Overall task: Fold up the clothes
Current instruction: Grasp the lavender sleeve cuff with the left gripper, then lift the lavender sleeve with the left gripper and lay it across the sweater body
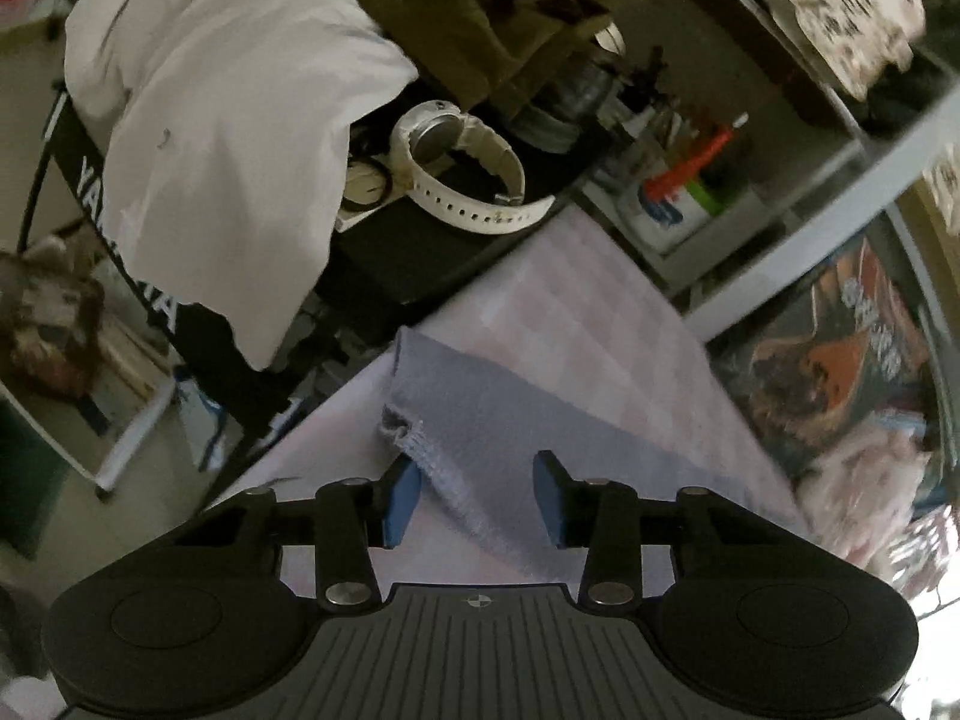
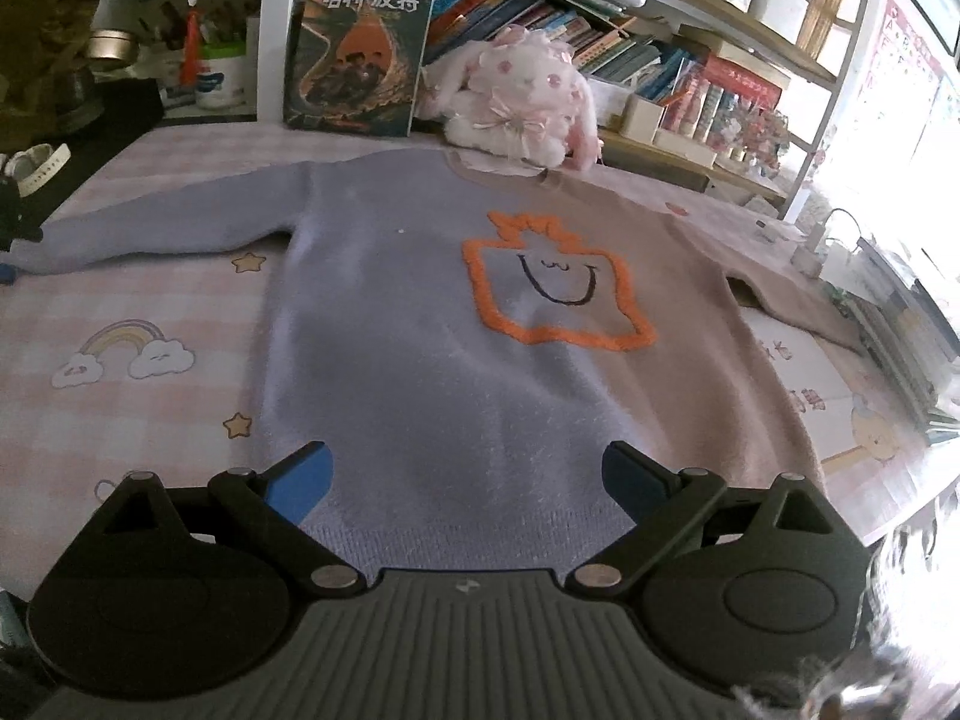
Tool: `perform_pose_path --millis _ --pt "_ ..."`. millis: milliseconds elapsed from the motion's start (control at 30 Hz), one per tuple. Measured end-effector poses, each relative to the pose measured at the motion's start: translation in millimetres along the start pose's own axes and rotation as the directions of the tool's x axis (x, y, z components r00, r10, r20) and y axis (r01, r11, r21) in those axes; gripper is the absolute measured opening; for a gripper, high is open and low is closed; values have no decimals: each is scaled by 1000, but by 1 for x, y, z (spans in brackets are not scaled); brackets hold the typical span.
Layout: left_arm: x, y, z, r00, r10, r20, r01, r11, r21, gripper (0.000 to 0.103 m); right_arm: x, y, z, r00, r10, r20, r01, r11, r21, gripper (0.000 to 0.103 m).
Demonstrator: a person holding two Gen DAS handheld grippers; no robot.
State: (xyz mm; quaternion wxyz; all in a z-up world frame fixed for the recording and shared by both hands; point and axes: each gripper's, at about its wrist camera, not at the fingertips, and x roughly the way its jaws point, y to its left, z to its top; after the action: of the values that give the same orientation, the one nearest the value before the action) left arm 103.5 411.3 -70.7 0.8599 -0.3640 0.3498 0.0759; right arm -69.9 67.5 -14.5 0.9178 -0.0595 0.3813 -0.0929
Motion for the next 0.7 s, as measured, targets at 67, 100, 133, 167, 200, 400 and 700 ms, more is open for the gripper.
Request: perform_pose_path --millis 67,100,133,167,200,400,700 --pt "3 -2 0 1000 -7 3 7 1000 -9 39 1 0 1 1000 1 -2 -1 1000 -7 97" --pt "5 -3 0 1000 -8 3 8 1000 -11 39 1 0 1 1000 1 -1 -1 1000 -10 97" --pt "6 -3 0 1000 -7 3 7 1000 -12 31 1 0 2 1000 0 -1 0 1000 -13 97" --pt "6 -3 0 1000 8 2 -8 1000 -13 23 1 0 3 1000 -1 0 1 1000 -15 97" --pt "7 -2 0 999 34 2 -34 999 -15 8 2 0 3 1000 -3 1 3 1000 -15 97" --pt "0 -3 3 1000 31 7 -31 999 9 3 3 0 7 1000 -4 5 4 1000 -18 97" --pt "-33 -50 -1 993 -75 91 57 979 194 3 7 -14 13 999 27 31 -26 999 -21 97"
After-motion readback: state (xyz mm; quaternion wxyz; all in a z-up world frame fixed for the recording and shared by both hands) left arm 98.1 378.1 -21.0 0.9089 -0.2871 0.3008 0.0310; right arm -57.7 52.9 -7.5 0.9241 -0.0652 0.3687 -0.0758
